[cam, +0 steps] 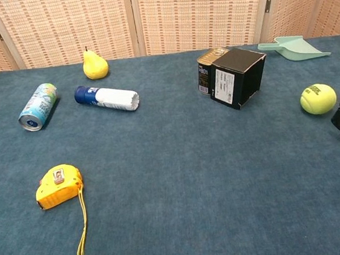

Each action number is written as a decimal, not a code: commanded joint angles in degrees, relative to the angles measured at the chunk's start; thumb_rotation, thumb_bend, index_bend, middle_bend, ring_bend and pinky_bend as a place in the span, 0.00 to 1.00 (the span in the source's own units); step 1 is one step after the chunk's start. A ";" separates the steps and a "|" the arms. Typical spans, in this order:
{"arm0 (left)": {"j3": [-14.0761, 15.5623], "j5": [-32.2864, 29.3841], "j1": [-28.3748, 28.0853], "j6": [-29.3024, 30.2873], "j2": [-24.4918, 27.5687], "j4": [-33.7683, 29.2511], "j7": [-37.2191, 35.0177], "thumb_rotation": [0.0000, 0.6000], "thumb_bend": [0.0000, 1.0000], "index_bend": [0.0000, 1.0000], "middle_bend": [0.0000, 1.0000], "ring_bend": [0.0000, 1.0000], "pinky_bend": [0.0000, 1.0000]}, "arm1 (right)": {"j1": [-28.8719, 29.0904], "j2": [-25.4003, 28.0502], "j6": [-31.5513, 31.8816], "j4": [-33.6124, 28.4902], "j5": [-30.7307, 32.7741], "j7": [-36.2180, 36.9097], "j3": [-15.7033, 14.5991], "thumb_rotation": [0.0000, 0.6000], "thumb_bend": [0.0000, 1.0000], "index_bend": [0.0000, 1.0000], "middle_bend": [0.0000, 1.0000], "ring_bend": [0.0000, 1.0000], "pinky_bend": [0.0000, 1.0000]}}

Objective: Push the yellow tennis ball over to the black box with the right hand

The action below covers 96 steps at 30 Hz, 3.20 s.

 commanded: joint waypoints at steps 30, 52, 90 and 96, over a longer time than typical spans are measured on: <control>-0.45 -2.60 -0.90 -1.54 -0.49 1.19 0.16 1.00 0.40 0.18 0.06 0.12 0.37 | 3.55 -4.97 -5.10 11.25 9.88 -1.75 5.06 1.00 1.00 0.73 0.89 0.58 0.80; -1.57 -6.52 -1.83 -3.47 -0.83 2.51 1.12 1.00 0.40 0.18 0.06 0.12 0.37 | 10.07 -17.87 -11.37 29.27 8.07 7.00 3.07 1.00 1.00 0.73 0.89 0.58 0.80; -1.48 -9.00 -2.74 -5.38 -0.86 3.45 1.20 1.00 0.40 0.17 0.07 0.12 0.38 | 13.89 -17.39 -9.37 27.88 6.19 8.68 0.85 1.00 1.00 0.73 0.89 0.58 0.80; -1.39 -8.86 -2.74 -5.14 -0.90 3.47 1.13 1.00 0.40 0.17 0.07 0.12 0.38 | 13.72 -16.72 -10.93 28.02 7.51 7.91 1.75 1.00 1.00 0.73 0.89 0.58 0.80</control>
